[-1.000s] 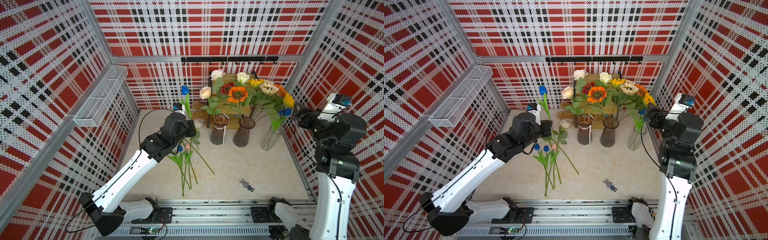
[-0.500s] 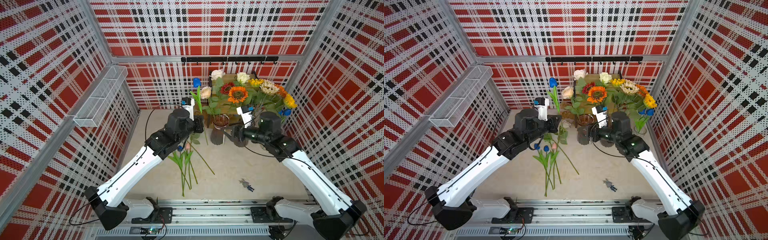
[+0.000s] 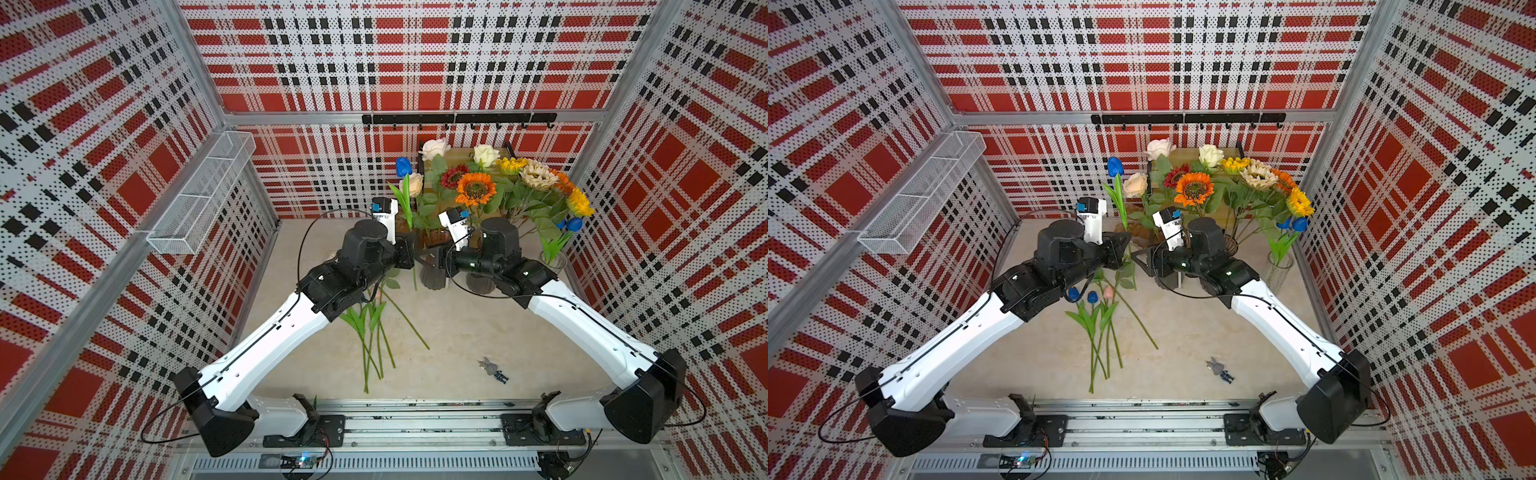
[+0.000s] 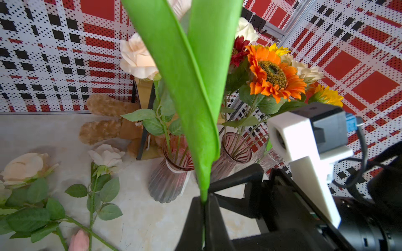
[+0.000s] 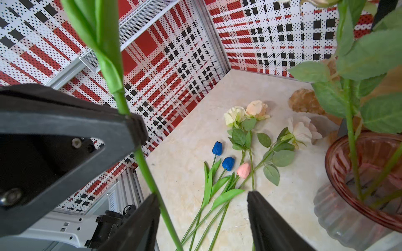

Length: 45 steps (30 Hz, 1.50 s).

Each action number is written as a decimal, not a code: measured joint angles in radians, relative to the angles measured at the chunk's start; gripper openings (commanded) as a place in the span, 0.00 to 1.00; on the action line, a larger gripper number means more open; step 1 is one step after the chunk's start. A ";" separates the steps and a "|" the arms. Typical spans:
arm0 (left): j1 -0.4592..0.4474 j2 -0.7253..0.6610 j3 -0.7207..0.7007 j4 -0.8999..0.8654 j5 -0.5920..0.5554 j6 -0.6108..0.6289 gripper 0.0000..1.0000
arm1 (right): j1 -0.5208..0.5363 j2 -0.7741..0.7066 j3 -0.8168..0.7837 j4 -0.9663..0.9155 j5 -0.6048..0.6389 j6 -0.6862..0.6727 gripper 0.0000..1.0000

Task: Arrange the flowers in different vases according to their variety
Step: Pick up the flower at the center of the board.

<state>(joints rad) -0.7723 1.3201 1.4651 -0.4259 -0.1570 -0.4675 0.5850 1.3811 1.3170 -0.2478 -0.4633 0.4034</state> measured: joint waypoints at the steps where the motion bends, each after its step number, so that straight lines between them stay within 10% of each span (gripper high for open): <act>1: 0.000 0.000 0.000 0.000 -0.004 -0.001 0.00 | 0.002 0.000 0.000 0.003 -0.001 0.000 0.68; 23: -0.010 0.013 -0.001 -0.020 -0.009 0.008 0.00 | 0.022 -0.016 0.000 0.024 0.002 0.011 0.62; 27: -0.017 0.018 -0.001 -0.008 0.003 0.005 0.00 | 0.026 -0.011 0.000 0.042 -0.008 0.014 0.45; 30: -0.023 0.024 -0.001 -0.004 0.013 0.004 0.00 | 0.031 0.000 0.002 0.054 -0.014 0.019 0.14; 33: -0.023 0.032 -0.001 0.003 0.013 0.004 0.44 | 0.036 0.006 0.012 0.055 -0.024 0.027 0.00; 36: -0.020 0.026 -0.002 0.015 0.010 -0.002 0.56 | 0.037 0.006 0.013 0.053 -0.021 0.032 0.00; 45: 0.203 -0.061 -0.053 -0.136 0.003 -0.053 0.62 | 0.037 -0.019 0.060 -0.056 0.160 0.009 0.00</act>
<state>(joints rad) -0.5694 1.2591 1.4117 -0.5621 -0.1543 -0.5205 0.6216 1.3621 1.3766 -0.3038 -0.3035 0.4122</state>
